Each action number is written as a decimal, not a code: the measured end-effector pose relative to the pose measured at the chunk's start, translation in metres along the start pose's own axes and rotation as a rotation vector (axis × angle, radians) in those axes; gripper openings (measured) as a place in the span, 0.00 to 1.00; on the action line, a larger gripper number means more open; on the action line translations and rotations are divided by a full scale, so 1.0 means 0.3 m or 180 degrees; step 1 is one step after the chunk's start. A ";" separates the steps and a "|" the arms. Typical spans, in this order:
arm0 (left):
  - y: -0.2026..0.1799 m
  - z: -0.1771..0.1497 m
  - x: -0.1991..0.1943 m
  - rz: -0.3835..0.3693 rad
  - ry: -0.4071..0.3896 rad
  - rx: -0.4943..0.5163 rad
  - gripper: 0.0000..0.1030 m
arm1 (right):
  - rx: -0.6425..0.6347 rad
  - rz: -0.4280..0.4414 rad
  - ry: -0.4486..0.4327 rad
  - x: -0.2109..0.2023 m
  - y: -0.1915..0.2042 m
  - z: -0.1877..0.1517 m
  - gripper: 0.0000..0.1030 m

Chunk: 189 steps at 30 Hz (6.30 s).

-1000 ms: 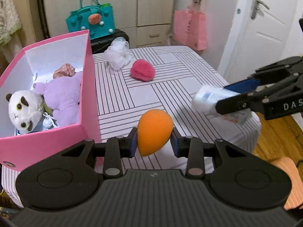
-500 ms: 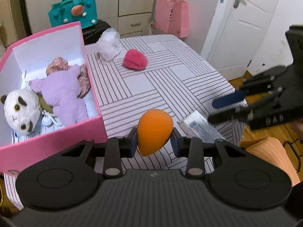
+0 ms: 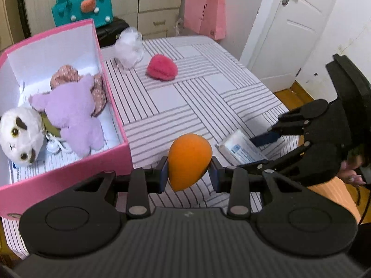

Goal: Organize soft objects
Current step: 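Lift the orange sponge with the left gripper toward the pink box while the right gripper carries the wipes pack, then open the left gripper to drop the sponge while the right gripper releases the wipes into the box, then lift both grippers out of the pink box back over the table, then move the left gripper to the pink pom-pom ball while the right gripper approaches the white mesh bath puff, then close the left gripper on the pink pom-pom while the right gripper grasps the white bath puff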

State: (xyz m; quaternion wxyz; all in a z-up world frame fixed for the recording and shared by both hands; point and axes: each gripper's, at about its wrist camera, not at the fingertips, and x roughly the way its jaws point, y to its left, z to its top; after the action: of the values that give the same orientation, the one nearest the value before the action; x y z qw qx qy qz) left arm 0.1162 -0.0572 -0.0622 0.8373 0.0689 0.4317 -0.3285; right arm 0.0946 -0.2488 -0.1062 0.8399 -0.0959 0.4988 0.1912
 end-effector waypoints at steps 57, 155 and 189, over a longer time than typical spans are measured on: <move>0.753 0.399 0.058 0.1017 -0.0032 -0.0702 0.44 | -0.0475 0.0817 -0.0032 0.323 0.155 0.986 0.49; -0.048 0.337 0.487 0.1368 -0.0950 -0.0915 0.71 | 0.0055 0.0971 -0.0738 0.150 -0.545 0.598 0.64; -0.005 0.306 0.551 0.1302 -0.0848 -0.0863 0.35 | -0.1201 0.0994 -0.0637 0.449 -0.356 0.885 0.79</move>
State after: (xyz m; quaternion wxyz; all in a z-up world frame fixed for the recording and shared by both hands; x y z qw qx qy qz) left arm 0.2456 -0.1762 -0.1322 0.9371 -0.0018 0.3350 -0.0981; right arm 0.4096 -0.2221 -0.0986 0.8127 -0.1533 0.3775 0.4167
